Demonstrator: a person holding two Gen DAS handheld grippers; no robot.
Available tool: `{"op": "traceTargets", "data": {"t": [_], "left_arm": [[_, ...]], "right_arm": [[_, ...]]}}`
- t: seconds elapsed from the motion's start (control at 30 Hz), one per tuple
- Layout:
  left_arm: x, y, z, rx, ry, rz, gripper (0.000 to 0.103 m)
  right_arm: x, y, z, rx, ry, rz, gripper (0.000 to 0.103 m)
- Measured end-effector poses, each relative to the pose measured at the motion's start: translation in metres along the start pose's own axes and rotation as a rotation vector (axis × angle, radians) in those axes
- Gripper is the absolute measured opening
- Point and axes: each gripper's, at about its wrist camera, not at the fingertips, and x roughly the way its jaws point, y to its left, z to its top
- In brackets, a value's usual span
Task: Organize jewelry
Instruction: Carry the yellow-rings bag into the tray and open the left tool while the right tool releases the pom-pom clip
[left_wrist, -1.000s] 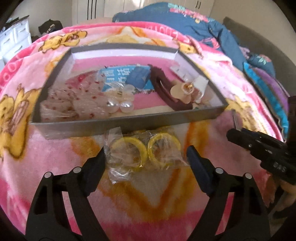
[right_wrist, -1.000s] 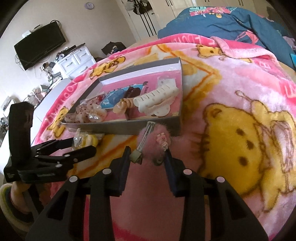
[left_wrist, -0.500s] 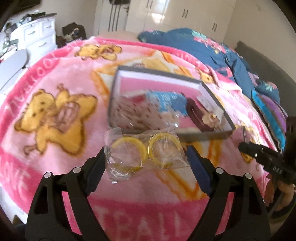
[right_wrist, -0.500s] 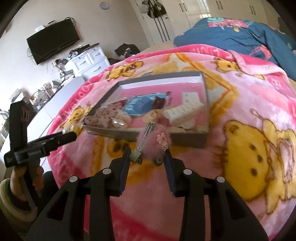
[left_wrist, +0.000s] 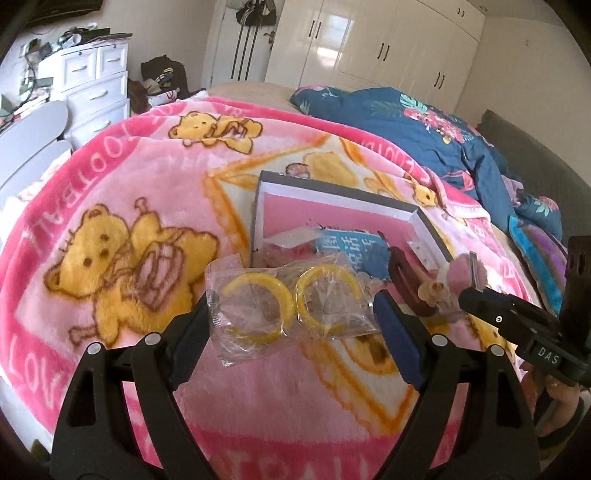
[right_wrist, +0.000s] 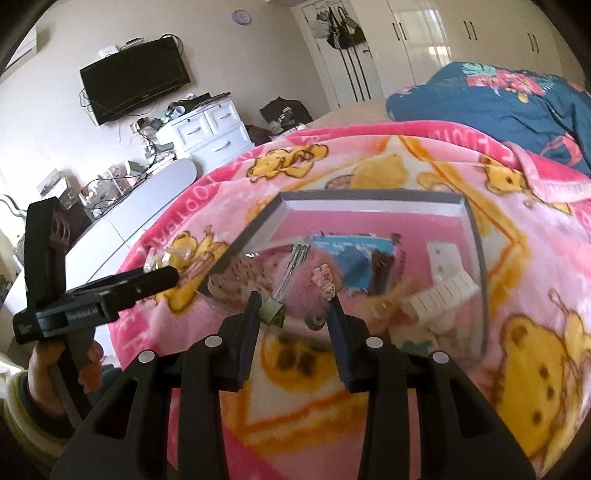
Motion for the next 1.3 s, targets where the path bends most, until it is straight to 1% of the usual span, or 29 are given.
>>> {"op": "traceTargets", "data": {"t": [0.17, 0.37, 0.53, 0.57, 0.63, 0.7, 0.73, 0.77, 0.9, 0.97, 1.0, 1.07, 1.13, 1.2, 1.3], "left_arm": [[0.010, 0.001, 0.010, -0.003, -0.003, -0.002, 0.078], [0.027, -0.001, 0.020, 0.009, 0.014, 0.005, 0.078], [0.050, -0.002, 0.023, 0.007, 0.052, 0.009, 0.079], [0.053, -0.002, 0.023, 0.005, 0.060, 0.009, 0.079], [0.060, -0.002, 0.022, 0.003, 0.078, 0.006, 0.079], [0.063, -0.004, 0.020, 0.012, 0.085, 0.012, 0.080], [0.063, -0.005, 0.019, 0.014, 0.088, 0.015, 0.081], [0.063, -0.005, 0.019, 0.015, 0.089, 0.012, 0.082], [0.060, -0.007, 0.017, 0.019, 0.085, 0.013, 0.082], [0.055, -0.009, 0.017, 0.020, 0.079, 0.006, 0.082], [0.051, -0.011, 0.016, 0.021, 0.074, 0.002, 0.083], [0.042, -0.014, 0.016, 0.027, 0.060, -0.002, 0.084], [0.031, -0.018, 0.016, 0.034, 0.042, -0.007, 0.085], [0.019, -0.023, 0.015, 0.048, 0.022, -0.014, 0.085], [0.001, -0.028, 0.013, 0.063, -0.008, -0.016, 0.088]], "right_arm": [[0.012, 0.002, 0.010, 0.001, -0.007, -0.004, 0.034], [0.026, -0.002, 0.014, 0.005, 0.007, -0.039, 0.034], [0.040, -0.011, 0.014, 0.008, 0.038, -0.078, 0.035], [0.043, -0.013, 0.014, 0.012, 0.048, -0.093, 0.037], [0.048, -0.018, 0.013, 0.021, 0.062, -0.106, 0.039], [0.049, -0.022, 0.011, 0.035, 0.064, -0.113, 0.047], [0.048, -0.024, 0.010, 0.045, 0.057, -0.113, 0.054], [0.045, -0.025, 0.010, 0.051, 0.048, -0.112, 0.059], [0.024, -0.022, 0.008, 0.033, -0.008, -0.112, 0.067], [0.012, -0.021, 0.007, 0.038, -0.034, -0.111, 0.075], [0.003, -0.021, 0.006, 0.045, -0.054, -0.111, 0.076], [-0.010, -0.020, 0.005, 0.051, -0.079, -0.110, 0.083], [-0.027, -0.018, 0.002, 0.044, -0.103, -0.110, 0.087], [-0.039, -0.015, -0.001, 0.029, -0.115, -0.110, 0.088], [-0.056, -0.010, -0.006, 0.001, -0.132, -0.123, 0.093]]}}
